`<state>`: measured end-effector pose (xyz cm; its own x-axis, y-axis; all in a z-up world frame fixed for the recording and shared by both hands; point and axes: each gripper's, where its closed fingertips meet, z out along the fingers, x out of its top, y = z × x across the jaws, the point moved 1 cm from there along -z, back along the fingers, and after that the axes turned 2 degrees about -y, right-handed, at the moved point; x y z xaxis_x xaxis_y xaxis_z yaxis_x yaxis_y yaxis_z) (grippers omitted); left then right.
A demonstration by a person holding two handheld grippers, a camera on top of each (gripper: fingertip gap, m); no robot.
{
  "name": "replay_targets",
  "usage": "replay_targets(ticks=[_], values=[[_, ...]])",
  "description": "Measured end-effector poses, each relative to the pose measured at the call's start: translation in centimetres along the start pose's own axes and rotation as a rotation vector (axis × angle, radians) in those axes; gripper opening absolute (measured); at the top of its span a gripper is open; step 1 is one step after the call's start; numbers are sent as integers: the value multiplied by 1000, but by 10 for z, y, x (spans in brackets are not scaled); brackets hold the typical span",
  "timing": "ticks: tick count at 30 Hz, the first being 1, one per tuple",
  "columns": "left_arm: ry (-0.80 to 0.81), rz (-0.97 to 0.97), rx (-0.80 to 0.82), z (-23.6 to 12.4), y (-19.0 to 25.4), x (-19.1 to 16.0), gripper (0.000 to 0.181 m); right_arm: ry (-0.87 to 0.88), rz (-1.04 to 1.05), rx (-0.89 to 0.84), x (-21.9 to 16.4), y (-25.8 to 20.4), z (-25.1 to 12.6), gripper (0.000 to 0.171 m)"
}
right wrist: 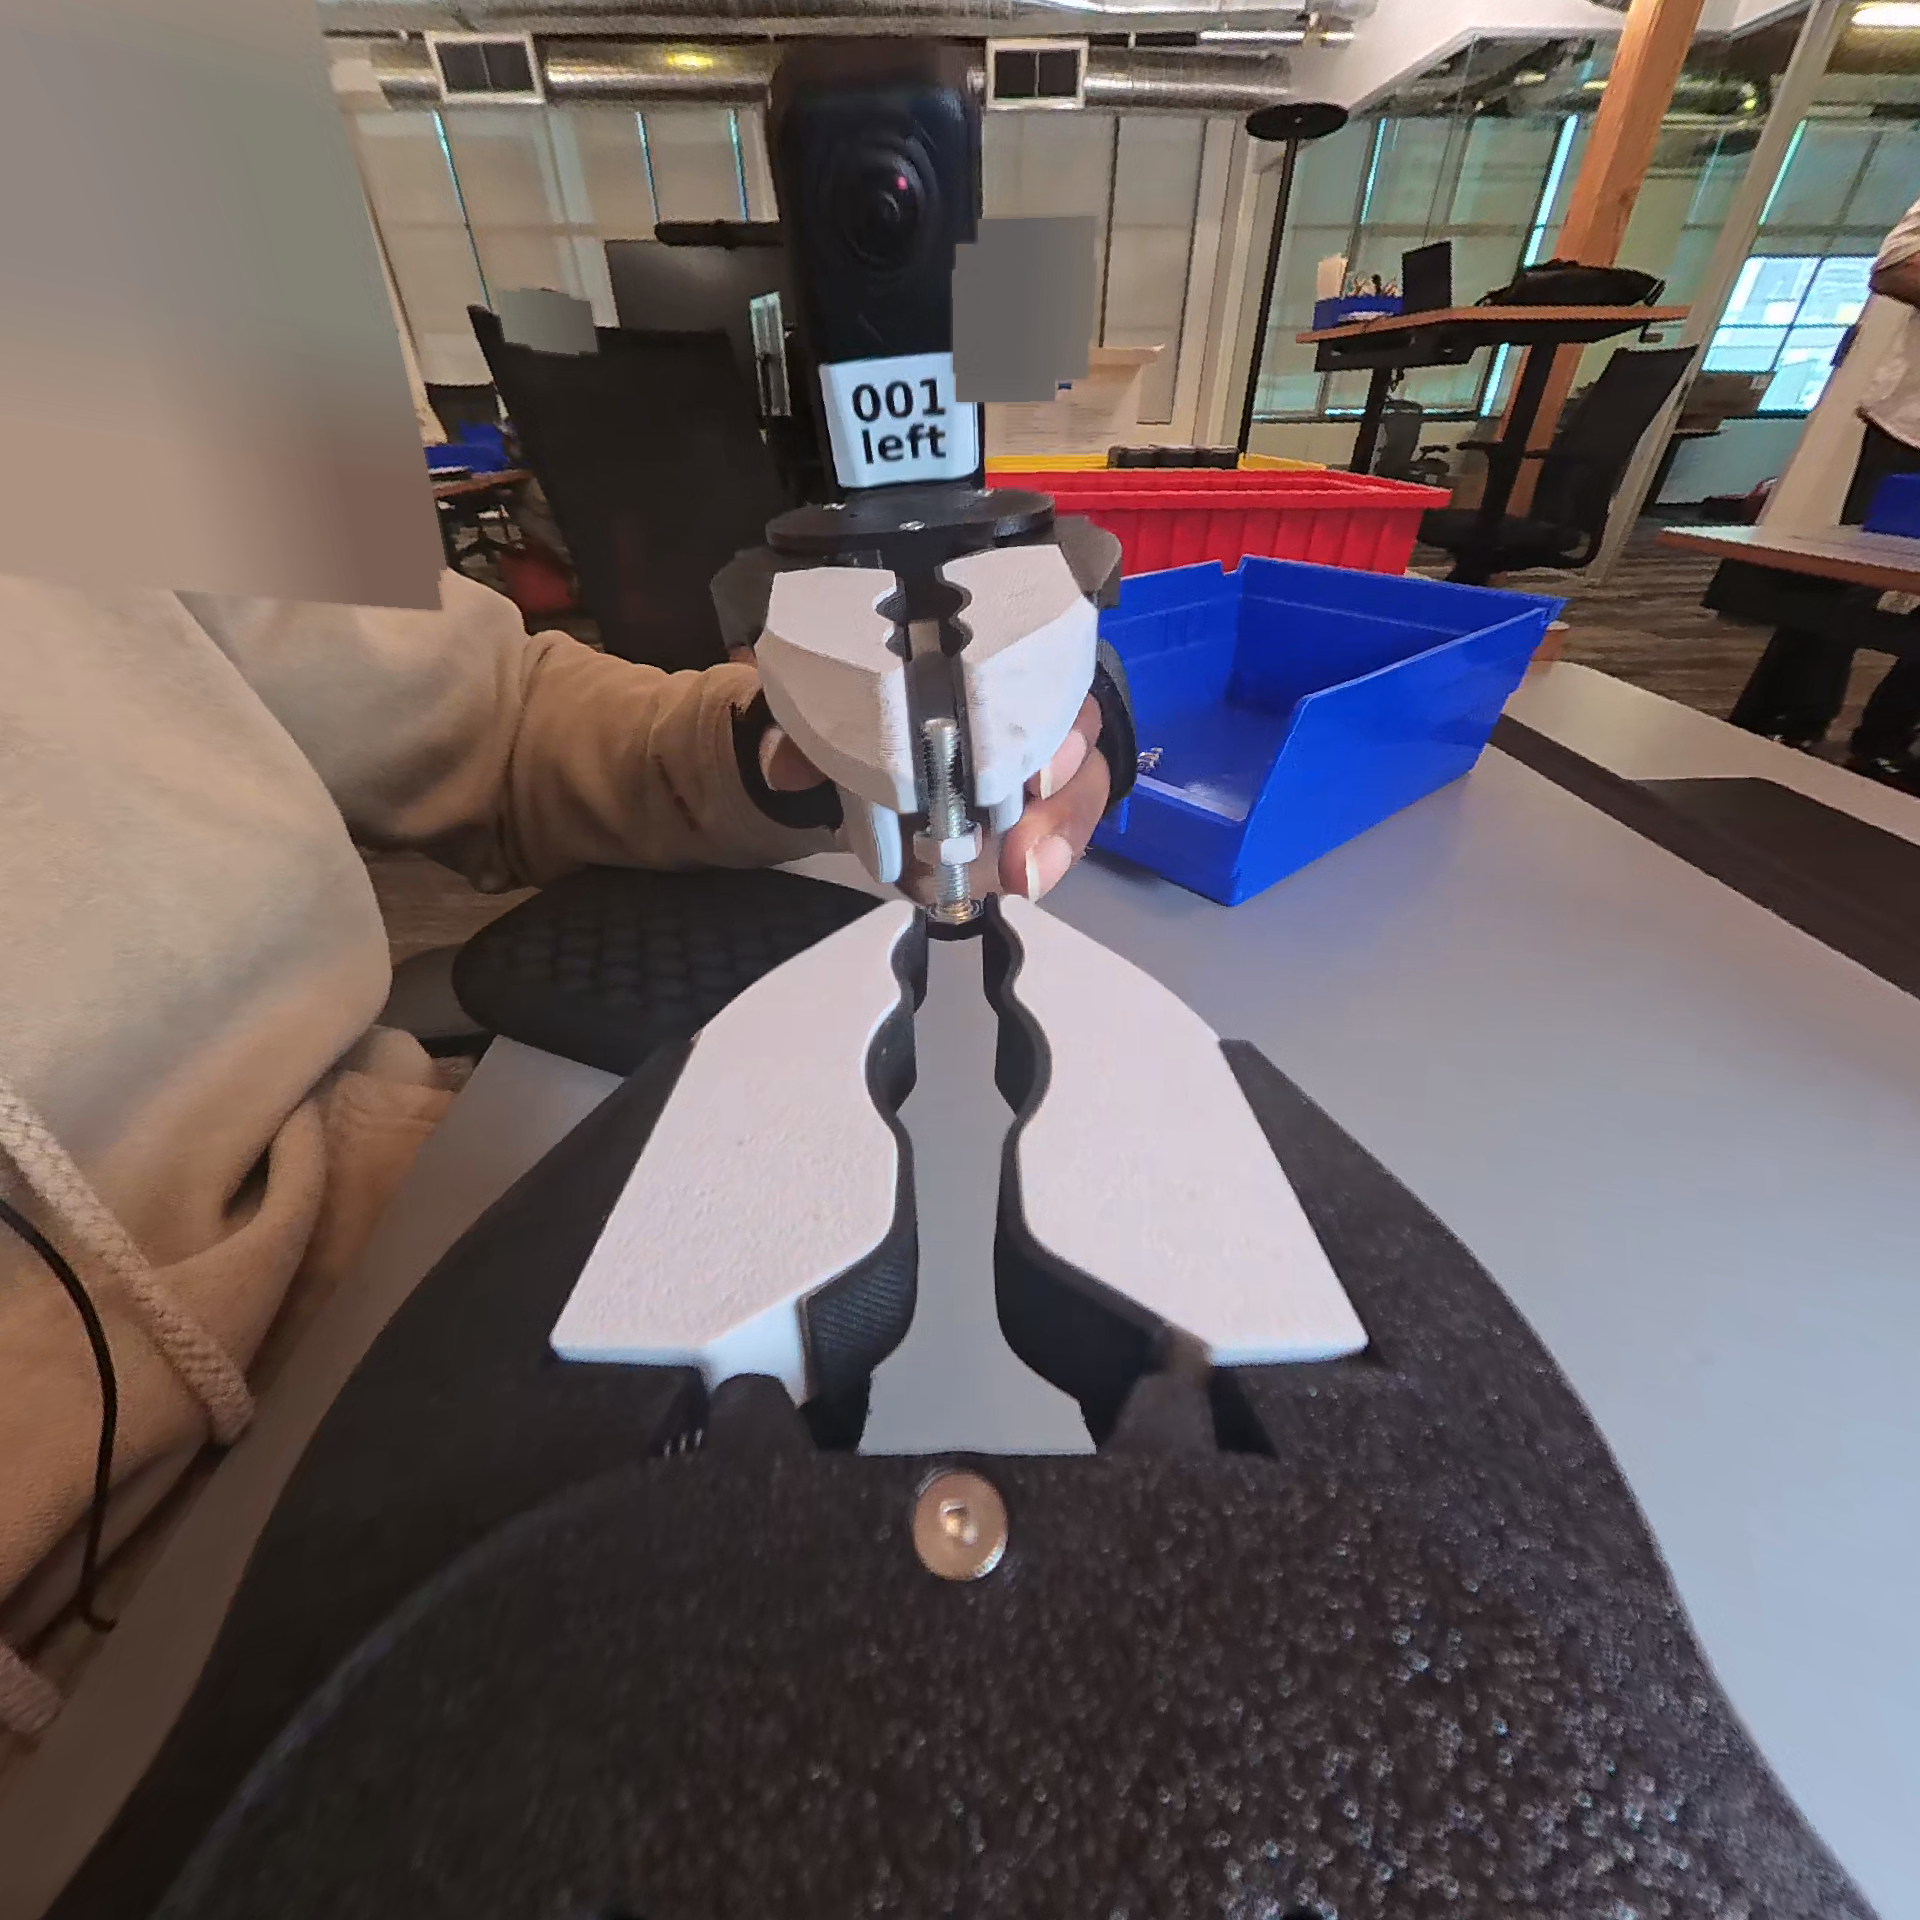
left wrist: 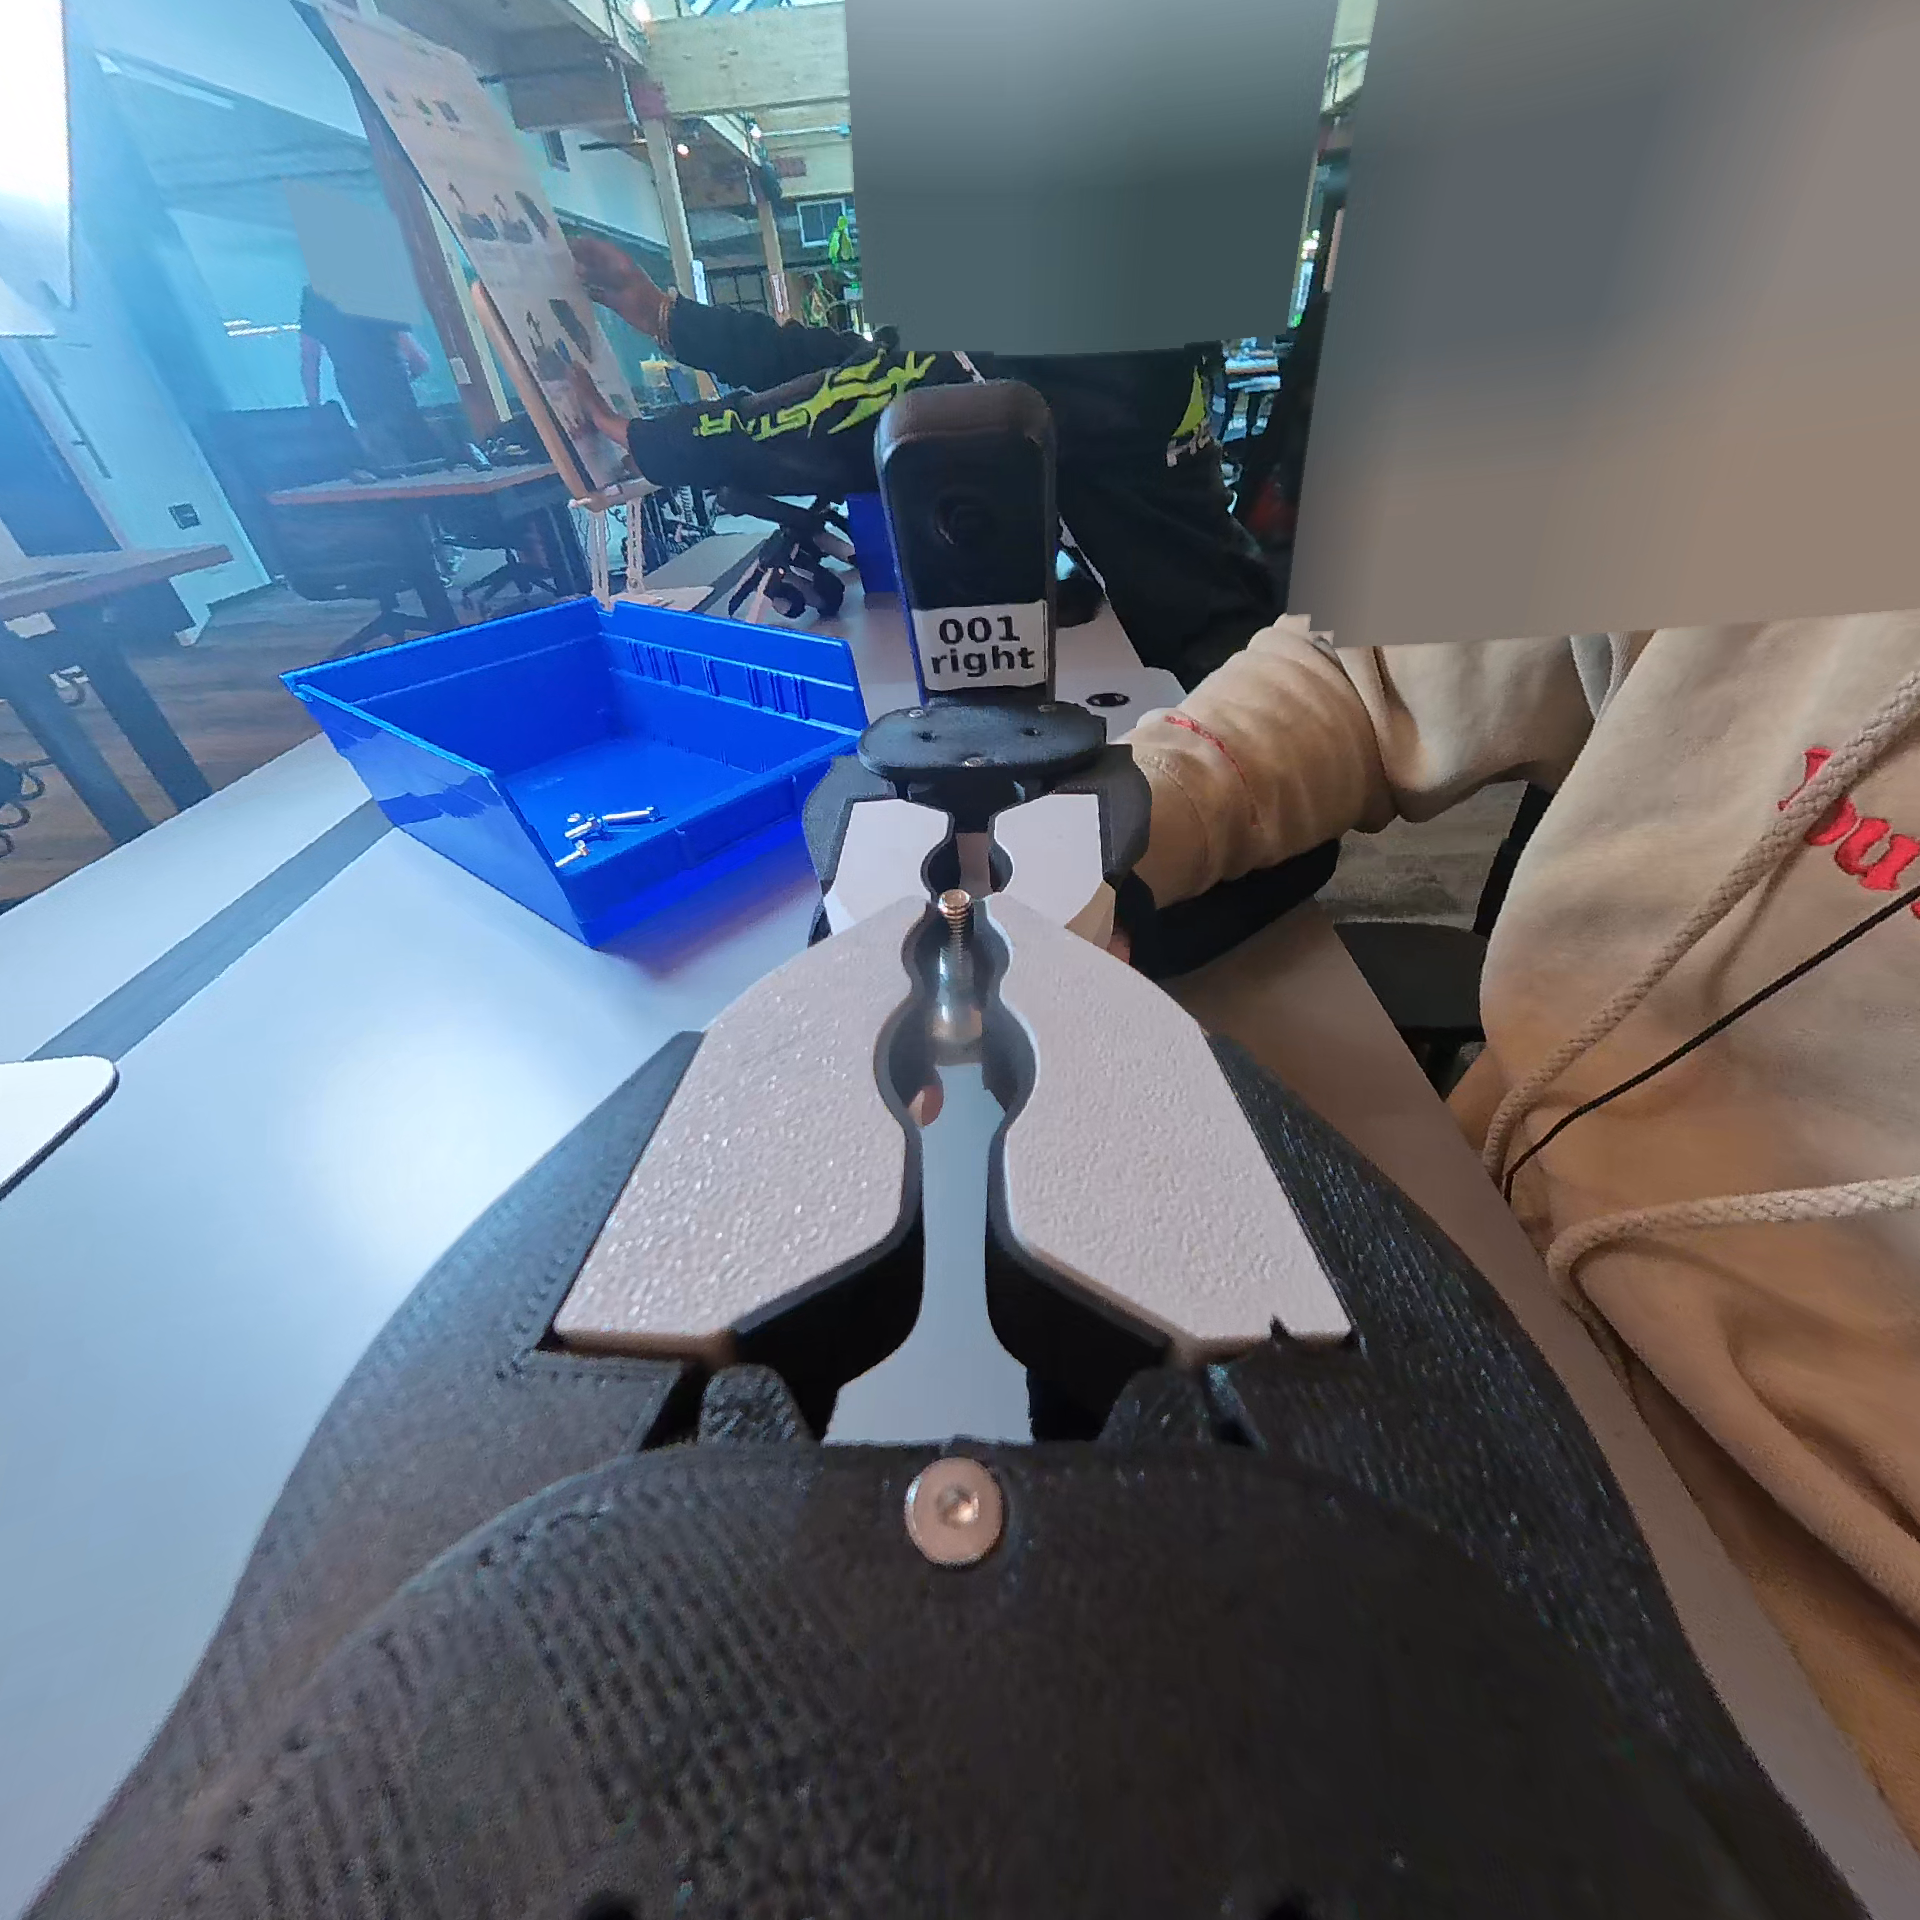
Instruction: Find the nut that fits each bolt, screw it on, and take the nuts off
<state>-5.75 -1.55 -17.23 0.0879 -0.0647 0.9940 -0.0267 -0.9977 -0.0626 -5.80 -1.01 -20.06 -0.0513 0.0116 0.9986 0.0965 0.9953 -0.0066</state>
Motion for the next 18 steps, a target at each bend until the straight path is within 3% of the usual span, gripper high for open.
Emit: replay_targets(ticks=[1,4,11,12,13,14,18], values=[[15,-12,7,-1,-1,2,5,10,6,-12,2,2,-1,10],[48,-56,10,-2,-5,4,28,40,30,-35,7,7,-4,10],[-10,-84,18,6,-4,-7,39,35,127,-65,4,18,-7,10],[-4,-95,20,3,-7,-6,36,52,157,-87,5,23,-9,10],[11,-100,-14,0,-4,-3,15,72,199,-121,7,32,-13,10],[38,-113,-31,-3,-3,1,11,85,238,-143,8,39,-17,10],[20,-118,60,-3,-16,-4,19,50,247,-160,3,43,-18,10]])
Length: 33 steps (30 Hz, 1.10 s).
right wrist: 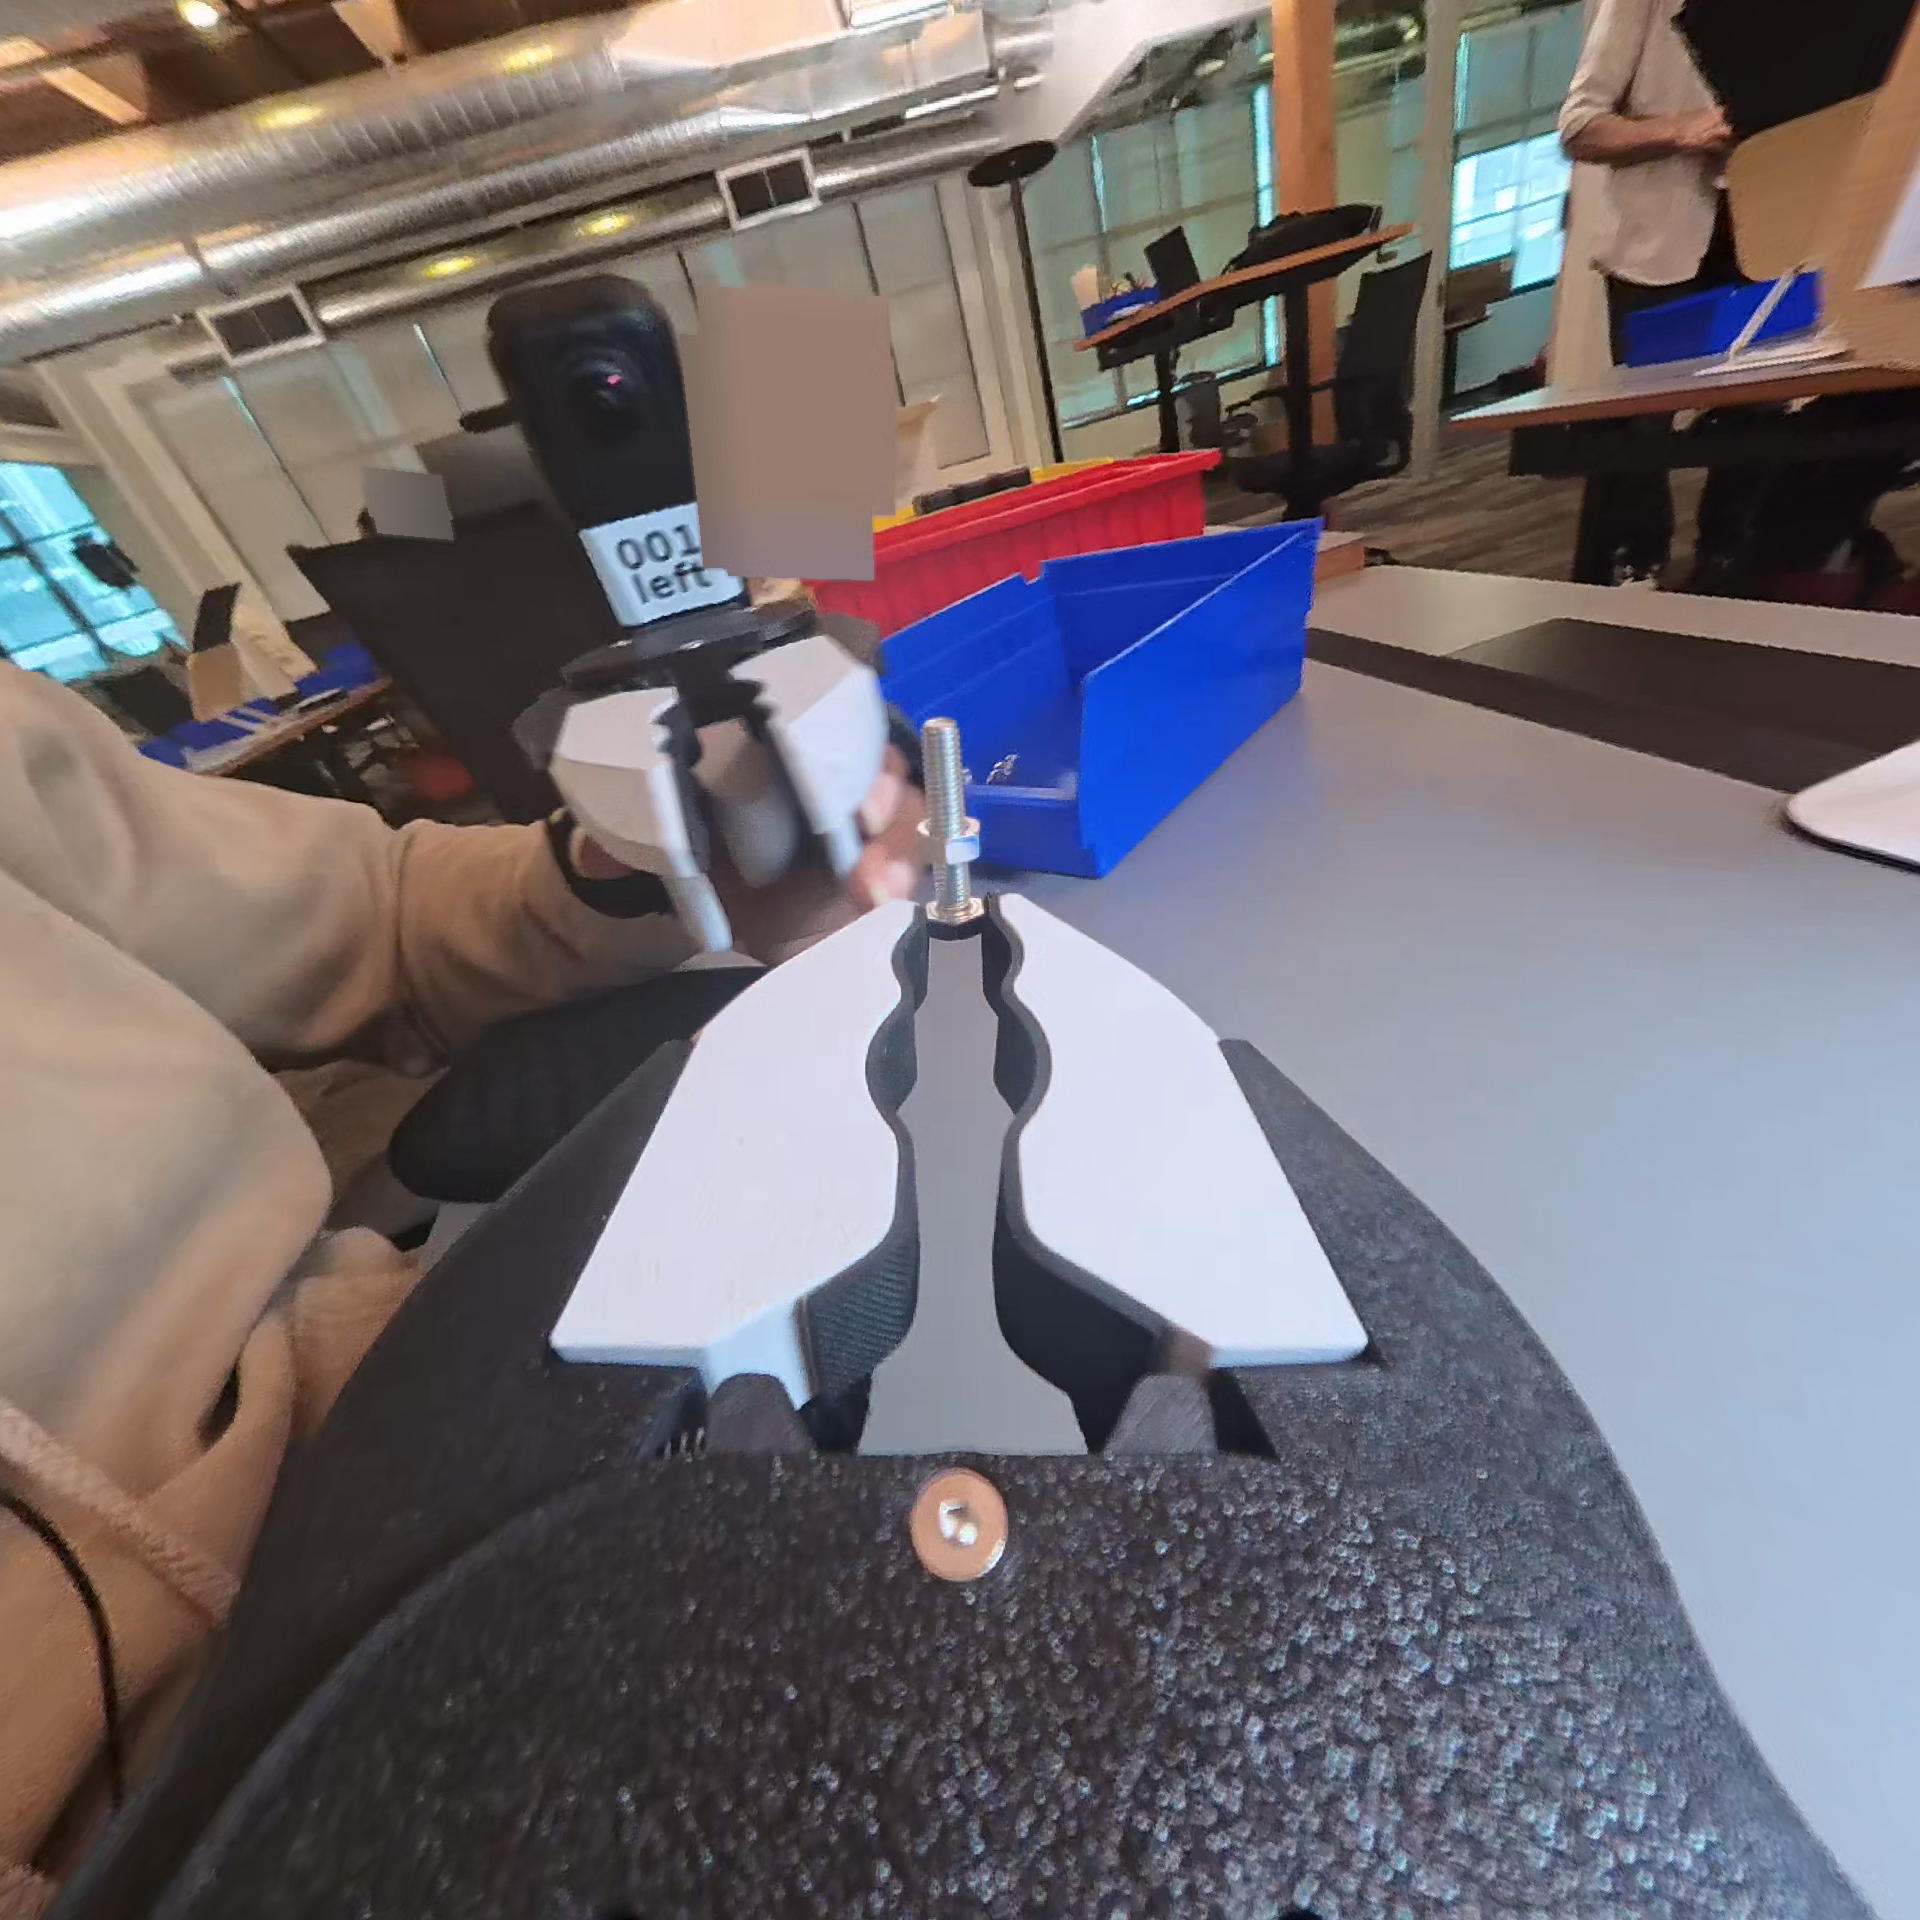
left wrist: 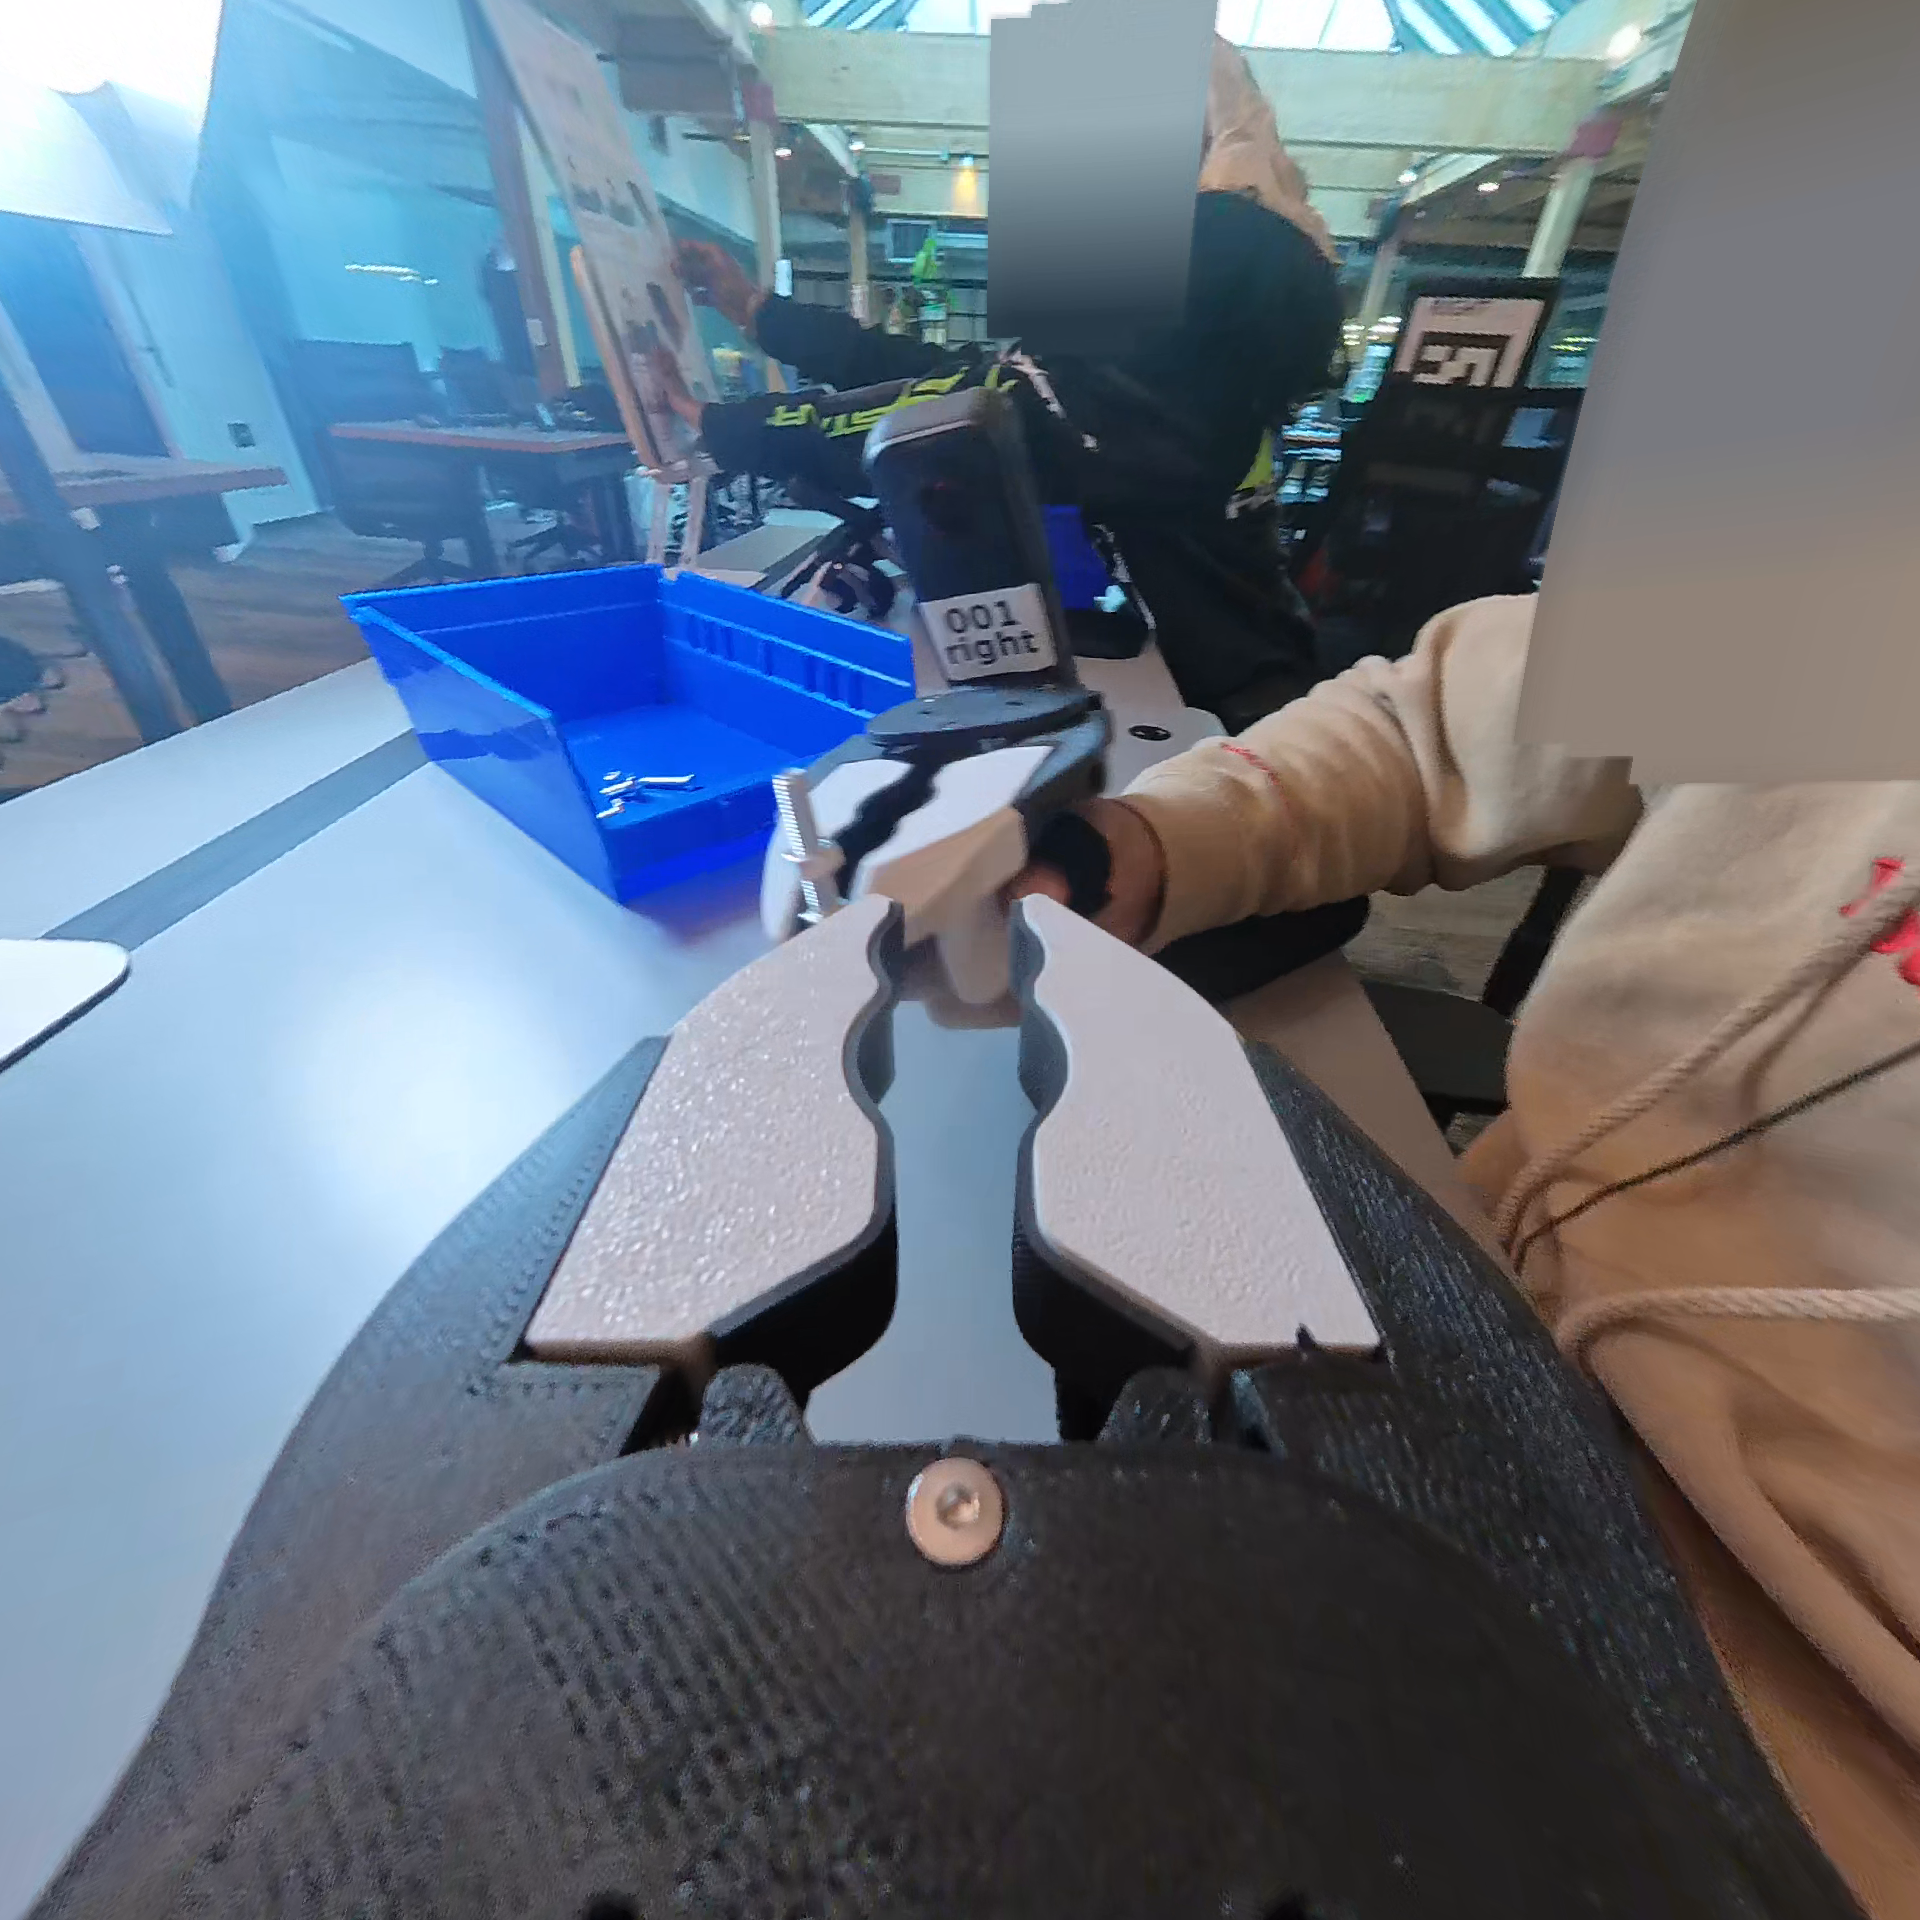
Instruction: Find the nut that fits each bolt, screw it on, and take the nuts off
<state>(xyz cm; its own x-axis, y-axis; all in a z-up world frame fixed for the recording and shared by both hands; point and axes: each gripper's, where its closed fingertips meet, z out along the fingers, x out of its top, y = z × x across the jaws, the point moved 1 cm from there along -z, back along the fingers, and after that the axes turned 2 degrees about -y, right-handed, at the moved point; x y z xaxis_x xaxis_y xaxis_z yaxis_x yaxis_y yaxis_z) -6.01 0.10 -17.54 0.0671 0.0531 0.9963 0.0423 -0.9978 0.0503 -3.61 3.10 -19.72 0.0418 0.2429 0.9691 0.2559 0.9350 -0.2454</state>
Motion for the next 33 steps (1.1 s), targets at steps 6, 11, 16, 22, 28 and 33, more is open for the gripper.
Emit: replay_targets(ticks=[6,11,16,22,28,33], values=[[-39,-9,13,8,-1,-10,35,-61,-1,76,-11,-18,12,10],[14,-63,2,-1,-6,-1,18,-25,21,7,-3,-1,3,10],[-5,-65,47,4,-12,-8,37,-68,-9,56,-11,-16,11,10],[49,-109,-64,-1,0,1,14,-32,24,-1,-3,1,2,10],[50,-126,26,2,-16,-4,35,-83,8,42,-13,-12,11,10],[14,-118,-21,4,-7,-7,27,-73,21,22,-11,-6,9,10]])
